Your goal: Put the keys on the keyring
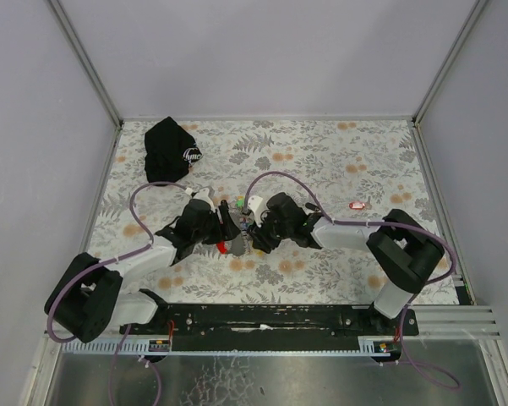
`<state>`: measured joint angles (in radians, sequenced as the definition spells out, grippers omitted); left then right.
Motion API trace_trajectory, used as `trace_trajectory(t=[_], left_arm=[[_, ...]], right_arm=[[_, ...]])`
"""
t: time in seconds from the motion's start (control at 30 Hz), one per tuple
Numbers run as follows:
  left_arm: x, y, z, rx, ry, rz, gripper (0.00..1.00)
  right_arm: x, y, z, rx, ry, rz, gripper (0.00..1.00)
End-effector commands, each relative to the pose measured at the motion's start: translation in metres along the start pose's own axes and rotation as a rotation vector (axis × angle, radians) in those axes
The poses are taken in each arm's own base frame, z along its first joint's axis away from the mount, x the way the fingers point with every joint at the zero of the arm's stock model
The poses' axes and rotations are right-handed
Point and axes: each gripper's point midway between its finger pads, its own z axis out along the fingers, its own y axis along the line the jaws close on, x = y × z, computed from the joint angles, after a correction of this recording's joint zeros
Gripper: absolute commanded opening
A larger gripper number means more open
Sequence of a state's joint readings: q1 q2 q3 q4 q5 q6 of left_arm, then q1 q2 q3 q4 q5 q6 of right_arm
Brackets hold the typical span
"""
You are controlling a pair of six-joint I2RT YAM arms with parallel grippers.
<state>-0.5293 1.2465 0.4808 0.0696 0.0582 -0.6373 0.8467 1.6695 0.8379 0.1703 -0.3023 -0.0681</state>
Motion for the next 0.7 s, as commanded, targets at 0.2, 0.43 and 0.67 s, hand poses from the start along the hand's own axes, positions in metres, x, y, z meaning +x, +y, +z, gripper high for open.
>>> trace_trajectory(t=[0.2, 0.43, 0.67], left_arm=[[0.010, 0.002, 0.012, 0.045, 0.030, -0.043, 0.63], [0.021, 0.023, 0.010, -0.025, 0.060, -0.049, 0.63], [0.020, 0.031, 0.004, -0.055, 0.055, -0.032, 0.63]], right_arm=[[0.011, -0.022, 0.017, 0.138, 0.074, -0.023, 0.51], [0.030, -0.065, -0.007, 0.398, 0.133, 0.001, 0.44], [0.017, -0.055, -0.014, 0.334, 0.093, -0.014, 0.47]])
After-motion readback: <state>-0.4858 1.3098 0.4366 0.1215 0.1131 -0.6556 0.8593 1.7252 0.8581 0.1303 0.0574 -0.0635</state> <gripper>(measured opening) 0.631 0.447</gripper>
